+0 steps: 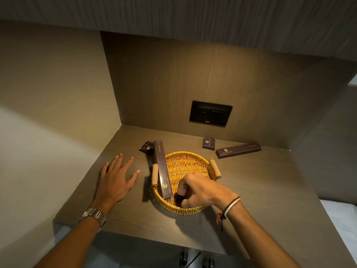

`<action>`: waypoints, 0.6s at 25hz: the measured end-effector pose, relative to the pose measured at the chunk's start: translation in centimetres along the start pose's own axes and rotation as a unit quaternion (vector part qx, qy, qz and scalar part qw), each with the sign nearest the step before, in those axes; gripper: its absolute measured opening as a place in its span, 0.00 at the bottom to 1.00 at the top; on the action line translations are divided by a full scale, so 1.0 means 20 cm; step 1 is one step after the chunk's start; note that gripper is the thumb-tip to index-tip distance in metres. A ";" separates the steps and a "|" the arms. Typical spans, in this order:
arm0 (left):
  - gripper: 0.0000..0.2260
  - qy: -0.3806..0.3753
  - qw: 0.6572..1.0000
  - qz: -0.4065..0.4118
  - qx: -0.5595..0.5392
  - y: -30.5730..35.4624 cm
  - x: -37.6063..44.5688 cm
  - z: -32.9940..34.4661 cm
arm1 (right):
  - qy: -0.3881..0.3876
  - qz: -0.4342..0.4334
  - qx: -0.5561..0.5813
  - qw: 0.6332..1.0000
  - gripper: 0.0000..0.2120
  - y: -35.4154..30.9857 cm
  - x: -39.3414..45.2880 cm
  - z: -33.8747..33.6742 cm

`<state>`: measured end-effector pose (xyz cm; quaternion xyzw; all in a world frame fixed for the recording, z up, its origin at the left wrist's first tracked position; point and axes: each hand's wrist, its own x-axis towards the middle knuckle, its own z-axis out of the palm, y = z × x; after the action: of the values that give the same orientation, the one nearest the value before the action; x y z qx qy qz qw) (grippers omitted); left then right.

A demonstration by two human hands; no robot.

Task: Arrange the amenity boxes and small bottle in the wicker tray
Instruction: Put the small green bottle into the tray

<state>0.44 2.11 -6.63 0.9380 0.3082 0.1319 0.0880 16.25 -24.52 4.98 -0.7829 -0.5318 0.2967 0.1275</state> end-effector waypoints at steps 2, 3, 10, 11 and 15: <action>0.31 -0.004 1.000 0.000 0.001 0.00 0.00 0.00 | 0.057 -0.007 0.034 0.998 0.13 0.02 -0.05 0.00; 0.31 -0.005 1.000 0.000 0.001 0.00 0.00 0.00 | 0.076 -0.015 0.042 0.996 0.13 0.04 -0.07 0.01; 0.30 -0.012 1.000 -0.003 -0.005 0.01 0.01 0.00 | 0.070 0.000 0.040 0.997 0.14 0.10 -0.13 0.02; 0.30 -0.010 1.000 -0.003 -0.006 0.01 0.01 0.00 | 0.065 0.004 0.046 0.997 0.15 0.10 -0.13 0.02; 0.30 -0.005 1.000 -0.002 -0.007 0.01 0.01 -0.01 | 0.042 0.018 0.070 0.997 0.18 0.07 -0.15 -0.01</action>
<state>0.63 1.99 -6.44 0.9375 0.3084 0.1295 0.0959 16.66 -27.89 5.36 -0.7931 -0.4902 0.3020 0.1987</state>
